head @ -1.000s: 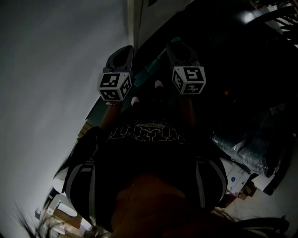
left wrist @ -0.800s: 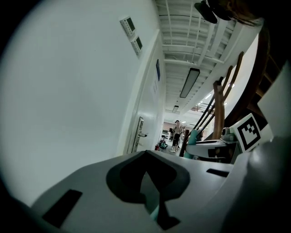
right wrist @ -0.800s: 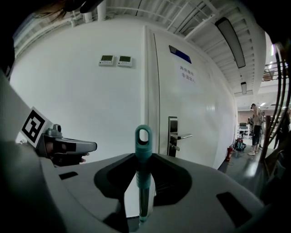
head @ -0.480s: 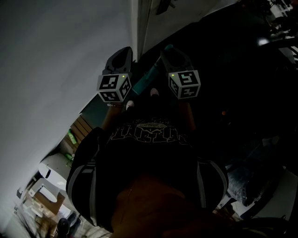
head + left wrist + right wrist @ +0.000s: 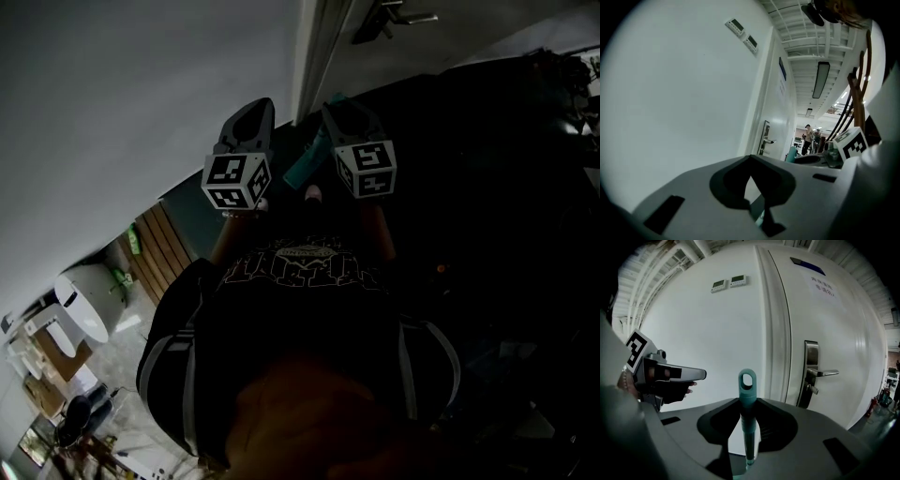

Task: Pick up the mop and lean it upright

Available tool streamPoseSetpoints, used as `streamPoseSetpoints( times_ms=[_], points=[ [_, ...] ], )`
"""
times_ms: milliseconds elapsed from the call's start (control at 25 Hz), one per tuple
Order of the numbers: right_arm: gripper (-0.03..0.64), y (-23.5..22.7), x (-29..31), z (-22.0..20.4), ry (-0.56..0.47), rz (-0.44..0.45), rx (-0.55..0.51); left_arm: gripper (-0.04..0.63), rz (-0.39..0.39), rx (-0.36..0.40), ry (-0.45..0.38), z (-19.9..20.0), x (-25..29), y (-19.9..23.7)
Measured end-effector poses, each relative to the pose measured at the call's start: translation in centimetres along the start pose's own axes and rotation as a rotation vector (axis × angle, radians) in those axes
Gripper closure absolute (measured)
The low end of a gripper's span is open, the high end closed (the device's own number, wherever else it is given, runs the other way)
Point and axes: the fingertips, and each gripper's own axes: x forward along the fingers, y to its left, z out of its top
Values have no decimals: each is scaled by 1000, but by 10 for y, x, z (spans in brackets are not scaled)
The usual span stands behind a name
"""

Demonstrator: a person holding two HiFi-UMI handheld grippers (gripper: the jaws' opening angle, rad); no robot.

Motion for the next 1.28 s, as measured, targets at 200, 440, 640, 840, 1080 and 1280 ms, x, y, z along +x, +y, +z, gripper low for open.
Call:
streamPoseSetpoints(
  times_ms=[200,440,640,840,1080,1280],
  points=[
    [500,-3,27,1,16,54,-28,549,79,-15,-11,1,-3,15],
    [500,-4,52,-2,38,91,-39,549,129,-22,-19,3,-5,29],
    [500,-3,73,-2,50,108,-38,549,152,-28,-20,5,-6,38],
    [500,-3,95,-7,68,109,-33,549,171,-31,-21,6,-7,49],
    [500,2,112,-9,79,112,-43,549,196,-40,-24,7,-12,64],
    [500,1,127,-4,74,101,-47,549,208,-49,-23,6,-16,73]
  ],
)
